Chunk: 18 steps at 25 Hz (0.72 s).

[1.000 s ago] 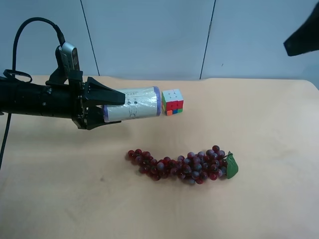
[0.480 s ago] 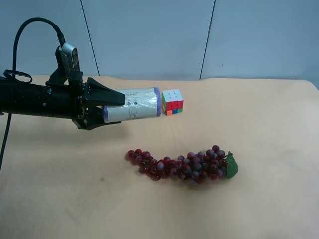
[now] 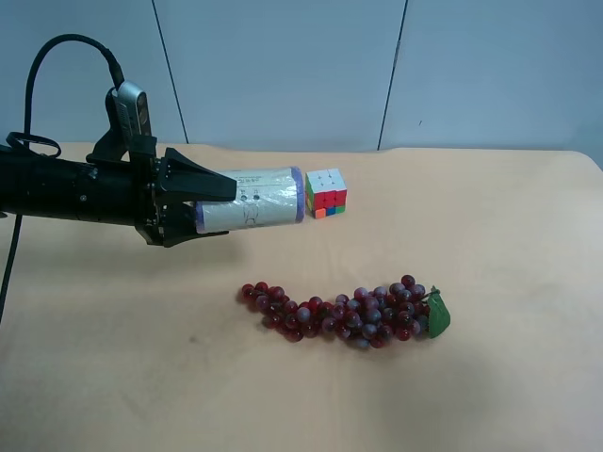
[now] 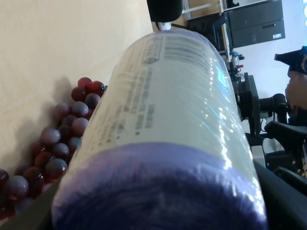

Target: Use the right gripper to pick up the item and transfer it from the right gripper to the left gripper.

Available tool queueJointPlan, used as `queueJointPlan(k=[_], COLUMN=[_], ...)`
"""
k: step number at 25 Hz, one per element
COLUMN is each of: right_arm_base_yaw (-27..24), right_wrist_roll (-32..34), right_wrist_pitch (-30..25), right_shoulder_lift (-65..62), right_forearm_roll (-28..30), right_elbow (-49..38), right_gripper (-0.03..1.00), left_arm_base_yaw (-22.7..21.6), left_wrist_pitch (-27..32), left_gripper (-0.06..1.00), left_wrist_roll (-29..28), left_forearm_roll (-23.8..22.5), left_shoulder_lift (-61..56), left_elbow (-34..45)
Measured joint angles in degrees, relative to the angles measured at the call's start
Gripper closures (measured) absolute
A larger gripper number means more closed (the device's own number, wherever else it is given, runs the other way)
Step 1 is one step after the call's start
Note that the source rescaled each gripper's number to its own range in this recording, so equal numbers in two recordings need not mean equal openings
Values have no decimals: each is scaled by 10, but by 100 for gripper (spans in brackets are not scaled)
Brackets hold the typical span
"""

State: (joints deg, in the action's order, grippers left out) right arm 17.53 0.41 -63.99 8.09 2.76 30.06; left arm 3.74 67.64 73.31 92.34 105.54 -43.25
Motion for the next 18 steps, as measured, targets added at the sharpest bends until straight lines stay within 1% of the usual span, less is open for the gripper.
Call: queueJointPlan(k=[1, 6, 12, 18], right_arm_base_yaw=[0, 0, 0, 0], right_wrist_roll=[-4, -4, -4, -4], right_wrist_pitch=[10, 24, 25, 25], right_shoulder_lift=[-6, -2, 34, 33], right_forearm_roll=[-1, -4, -4, -4], right_elbow=[-6, -12, -12, -13], right_gripper=[13, 13, 13, 13], left_arm_base_yaw=[0, 0, 0, 0], left_wrist_pitch=[0, 0, 0, 0], left_gripper=[93, 94, 94, 94], left_wrist_roll=[0, 0, 0, 0], left_forearm_roll=[0, 0, 0, 0], left_shoulder_lift=[0, 0, 0, 0], left_elbow=[0, 0, 0, 0])
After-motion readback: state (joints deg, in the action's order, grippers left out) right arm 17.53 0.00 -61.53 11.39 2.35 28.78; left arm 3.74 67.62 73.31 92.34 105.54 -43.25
